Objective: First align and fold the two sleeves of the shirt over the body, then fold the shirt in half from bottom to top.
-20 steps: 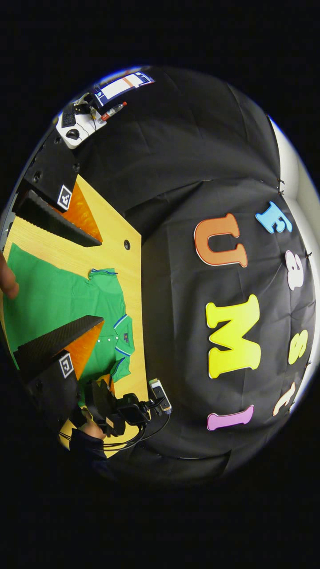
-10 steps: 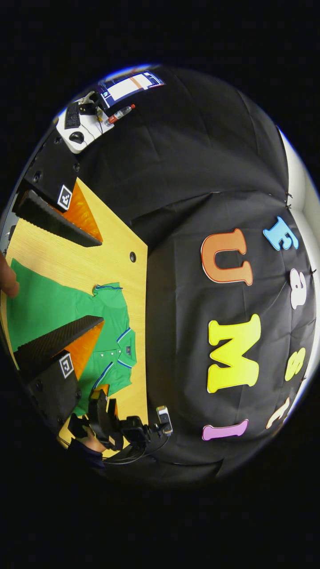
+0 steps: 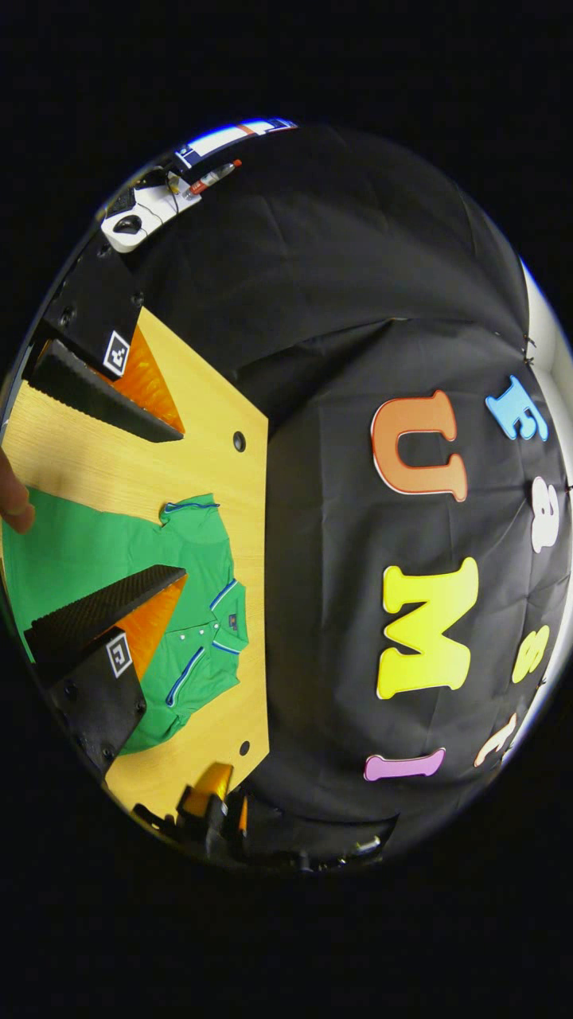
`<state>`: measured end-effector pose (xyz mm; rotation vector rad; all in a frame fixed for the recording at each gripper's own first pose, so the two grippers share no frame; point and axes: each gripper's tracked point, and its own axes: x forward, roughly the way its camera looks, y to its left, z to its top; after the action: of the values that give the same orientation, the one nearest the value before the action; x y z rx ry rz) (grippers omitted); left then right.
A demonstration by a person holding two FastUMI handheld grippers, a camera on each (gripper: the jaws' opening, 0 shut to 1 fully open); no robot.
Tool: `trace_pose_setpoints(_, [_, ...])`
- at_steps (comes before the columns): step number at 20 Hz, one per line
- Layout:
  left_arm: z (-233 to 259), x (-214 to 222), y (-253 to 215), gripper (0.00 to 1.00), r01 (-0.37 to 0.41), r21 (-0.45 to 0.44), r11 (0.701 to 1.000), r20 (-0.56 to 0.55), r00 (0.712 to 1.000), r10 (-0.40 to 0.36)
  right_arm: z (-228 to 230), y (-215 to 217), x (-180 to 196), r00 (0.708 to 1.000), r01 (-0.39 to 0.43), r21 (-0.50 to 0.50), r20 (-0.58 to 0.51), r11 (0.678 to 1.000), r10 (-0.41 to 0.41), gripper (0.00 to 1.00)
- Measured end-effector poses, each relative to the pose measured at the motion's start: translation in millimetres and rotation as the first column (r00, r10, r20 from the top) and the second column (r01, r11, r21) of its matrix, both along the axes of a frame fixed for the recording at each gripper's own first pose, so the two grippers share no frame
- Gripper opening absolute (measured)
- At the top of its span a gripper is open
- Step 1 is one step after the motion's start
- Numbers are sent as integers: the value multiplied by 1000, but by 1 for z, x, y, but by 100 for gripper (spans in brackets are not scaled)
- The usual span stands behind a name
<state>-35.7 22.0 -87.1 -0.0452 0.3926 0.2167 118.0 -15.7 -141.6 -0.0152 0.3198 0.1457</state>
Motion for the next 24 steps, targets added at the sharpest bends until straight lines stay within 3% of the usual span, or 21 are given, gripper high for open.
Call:
trace_pose_setpoints(6, [-30,7,-5,100,51,-53,997,-85,995,-55,39,-24,-78,997,57,-5,57,998,-56,98])
trace_pose_setpoints(10, [-51,47,14,100,13,-84,996,-106,994,-22,60,-15,-124,995,56,-3,78,998,-56,94])
trace_pose_setpoints(11, [-58,59,19,100,6,-85,996,-118,993,-16,67,-13,-132,995,53,-12,87,999,-51,98])
trace_pose_setpoints(12, [-66,71,24,100,-2,-86,996,-134,991,-10,74,-12,-138,994,53,-28,101,998,-50,94])
trace_pose_setpoints(18, [-122,136,41,100,-54,-182,982,-275,961,1,104,-9,-160,986,107,-35,130,994,-102,98])
trace_pose_setpoints(22, [-144,159,50,99,-86,-190,978,-356,934,13,118,-12,-170,971,175,-16,168,984,-170,94])
trace_pose_setpoints(24, [-151,166,47,95,-83,-212,974,-384,923,-6,123,-9,-179,965,186,-23,190,982,-178,98])
